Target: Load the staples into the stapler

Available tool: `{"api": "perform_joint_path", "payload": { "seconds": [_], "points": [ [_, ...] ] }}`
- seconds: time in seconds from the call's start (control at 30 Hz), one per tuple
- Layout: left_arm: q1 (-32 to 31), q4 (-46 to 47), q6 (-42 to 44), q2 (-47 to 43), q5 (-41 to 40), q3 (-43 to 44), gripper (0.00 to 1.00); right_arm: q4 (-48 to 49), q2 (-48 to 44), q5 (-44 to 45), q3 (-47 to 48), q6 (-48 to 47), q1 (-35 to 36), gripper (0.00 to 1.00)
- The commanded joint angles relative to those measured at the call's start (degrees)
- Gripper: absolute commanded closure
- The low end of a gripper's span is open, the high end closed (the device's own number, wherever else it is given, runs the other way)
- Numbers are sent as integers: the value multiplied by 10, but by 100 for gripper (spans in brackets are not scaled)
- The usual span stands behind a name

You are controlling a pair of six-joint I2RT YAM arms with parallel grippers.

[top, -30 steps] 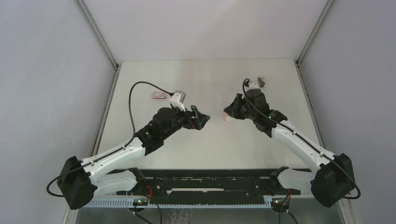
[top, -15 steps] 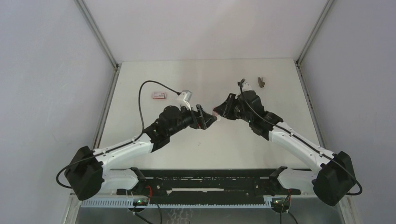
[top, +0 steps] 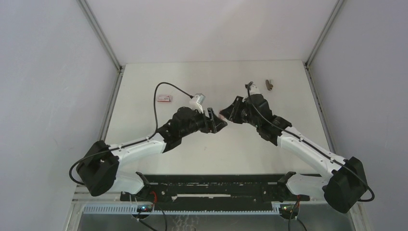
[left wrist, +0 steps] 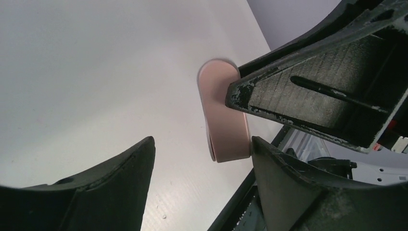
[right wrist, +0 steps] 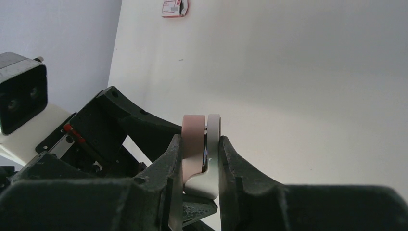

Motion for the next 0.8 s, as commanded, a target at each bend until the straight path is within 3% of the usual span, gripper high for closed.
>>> {"api": "perform_joint_path", "payload": {
  "seconds": [0.0, 0.43, 0.57, 0.67, 0.7, 0.77],
  "points": [
    [-4, 36, 0, 13, 18, 51, 26, 14, -29, 18, 8, -4, 4, 100],
    [-4, 40, 19, 43, 36, 83, 55, -5, -56, 18, 8, -4, 4, 100],
    [-4, 41, 17, 49, 38, 86, 72, 1, -53, 18, 8, -5, 6, 100],
    [-4, 41, 23, 45, 34, 81, 91, 0, -55, 19, 8, -7, 6, 100],
    [-4, 41, 24, 42, 33, 79, 98, -3, -58, 20, 9, -8, 5, 99],
    [-4, 38, 39, 34, 31, 73, 100, -12, -72, 29, 8, -16, 4, 80]
  ]
}}
